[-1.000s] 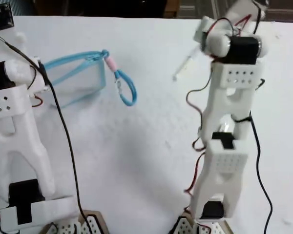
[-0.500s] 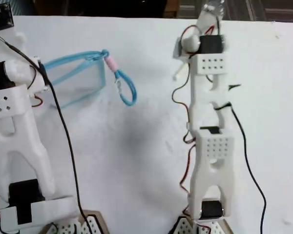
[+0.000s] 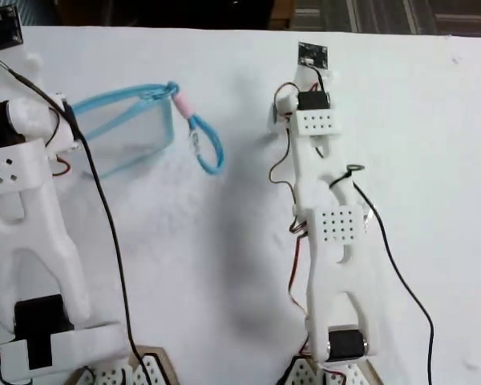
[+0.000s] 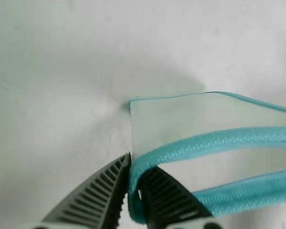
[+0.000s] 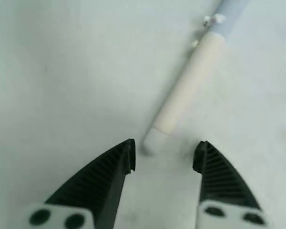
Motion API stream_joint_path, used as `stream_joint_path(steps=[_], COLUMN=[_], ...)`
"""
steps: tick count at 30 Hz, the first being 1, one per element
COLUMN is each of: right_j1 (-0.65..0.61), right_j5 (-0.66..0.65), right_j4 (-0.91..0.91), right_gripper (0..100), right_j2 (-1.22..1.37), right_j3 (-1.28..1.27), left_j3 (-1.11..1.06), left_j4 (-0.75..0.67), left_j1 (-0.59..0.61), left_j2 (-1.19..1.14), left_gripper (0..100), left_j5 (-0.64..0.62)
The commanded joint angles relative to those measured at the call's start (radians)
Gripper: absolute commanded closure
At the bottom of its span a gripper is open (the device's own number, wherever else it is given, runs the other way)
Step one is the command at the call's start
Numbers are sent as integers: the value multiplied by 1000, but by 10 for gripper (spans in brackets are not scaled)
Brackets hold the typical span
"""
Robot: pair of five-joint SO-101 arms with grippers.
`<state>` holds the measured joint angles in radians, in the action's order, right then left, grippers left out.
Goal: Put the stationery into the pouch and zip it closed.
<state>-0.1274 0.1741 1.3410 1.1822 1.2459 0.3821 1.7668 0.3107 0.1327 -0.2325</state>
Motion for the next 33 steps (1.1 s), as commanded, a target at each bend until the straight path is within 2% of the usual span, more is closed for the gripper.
stream_joint_path(steps=[1, 4, 10, 14, 18, 23, 24, 28, 33], right_j1=[10, 15, 18, 16, 19, 13, 13, 18, -24], right_j5=[-78, -104, -109, -109, -109, -34, -6, 195, 213], right_j4=[-8, 64, 236, 272, 216, 134, 119, 18, -105], right_gripper=[987, 955, 982, 982, 961, 744, 726, 771, 786], right_j2=[-15, -25, -120, -193, -229, -191, -177, -93, -1], right_j3=[6, 6, 6, 6, 5, -3, -2, 2, 5], left_j3=[34, 34, 35, 35, 35, 34, 34, 35, 29], left_j4=[-12, -12, -11, -11, -9, -9, -9, -15, -18], left_j1=[4, 4, 4, 4, 4, 4, 4, 4, 4], left_j2=[8, 10, 12, 12, 13, 13, 13, 12, 5], left_gripper=[977, 977, 977, 977, 977, 977, 977, 977, 977], left_j5=[2, 2, 2, 2, 2, 2, 2, 5, 5])
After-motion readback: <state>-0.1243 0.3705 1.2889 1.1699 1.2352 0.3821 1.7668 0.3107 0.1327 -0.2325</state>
